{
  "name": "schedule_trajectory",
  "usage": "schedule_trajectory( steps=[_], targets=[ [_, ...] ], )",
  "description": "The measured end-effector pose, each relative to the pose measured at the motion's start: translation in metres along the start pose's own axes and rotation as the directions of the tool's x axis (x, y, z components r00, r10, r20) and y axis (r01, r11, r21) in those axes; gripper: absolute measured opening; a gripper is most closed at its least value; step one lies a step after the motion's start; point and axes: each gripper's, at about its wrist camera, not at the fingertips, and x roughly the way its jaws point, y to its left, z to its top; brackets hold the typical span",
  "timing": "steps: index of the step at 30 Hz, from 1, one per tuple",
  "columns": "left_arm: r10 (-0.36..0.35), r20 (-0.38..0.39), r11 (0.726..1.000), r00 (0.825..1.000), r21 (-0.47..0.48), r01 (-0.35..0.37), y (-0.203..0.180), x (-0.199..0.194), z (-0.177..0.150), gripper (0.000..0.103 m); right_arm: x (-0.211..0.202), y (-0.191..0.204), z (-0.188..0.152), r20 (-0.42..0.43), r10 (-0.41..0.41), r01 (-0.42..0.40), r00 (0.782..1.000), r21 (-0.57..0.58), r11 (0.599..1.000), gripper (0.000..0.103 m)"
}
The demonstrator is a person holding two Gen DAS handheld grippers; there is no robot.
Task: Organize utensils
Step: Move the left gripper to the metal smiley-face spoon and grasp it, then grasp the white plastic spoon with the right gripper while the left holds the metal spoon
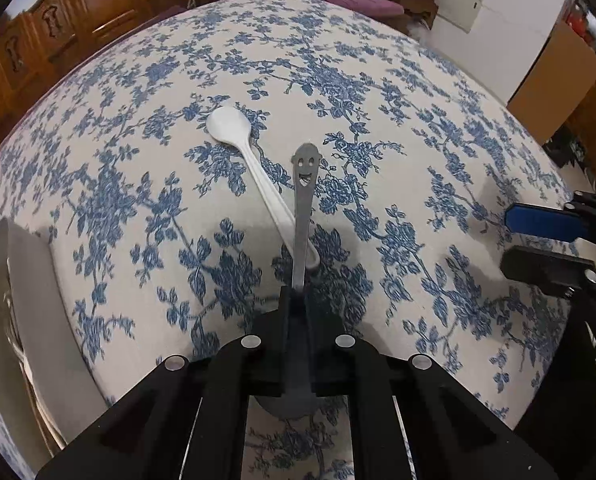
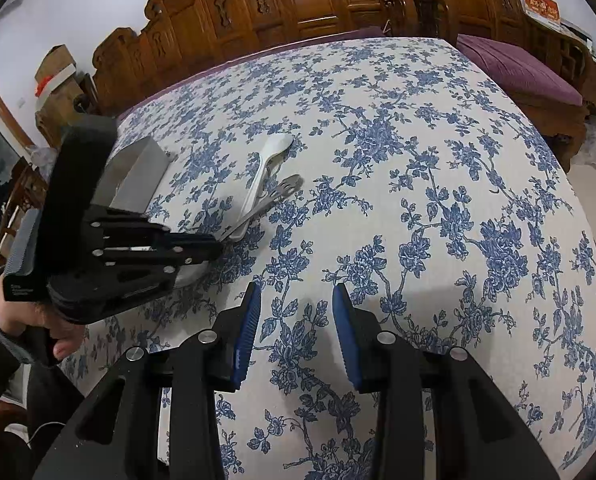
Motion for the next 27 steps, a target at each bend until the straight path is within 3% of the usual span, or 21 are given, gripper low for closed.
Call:
schedule_trajectory(
  steps=[13, 27],
  targets=[
    [0.005, 0.157, 0.996, 0.988, -0.093, 0.009, 0.021, -0.065, -0.006, 0.005, 0.014, 0.016, 0.020, -0.001, -0.021, 0.021, 1.000, -0.038, 0.999, 0.040],
    [0.048, 0.267, 0.988, 0.963, -0.151, -0.007, 0.053, -0.119, 0.005, 0.005, 0.078, 0.047, 0.080, -0.029, -0.022, 0.018, 0.999, -0.126, 0.992, 0.040]
  ],
)
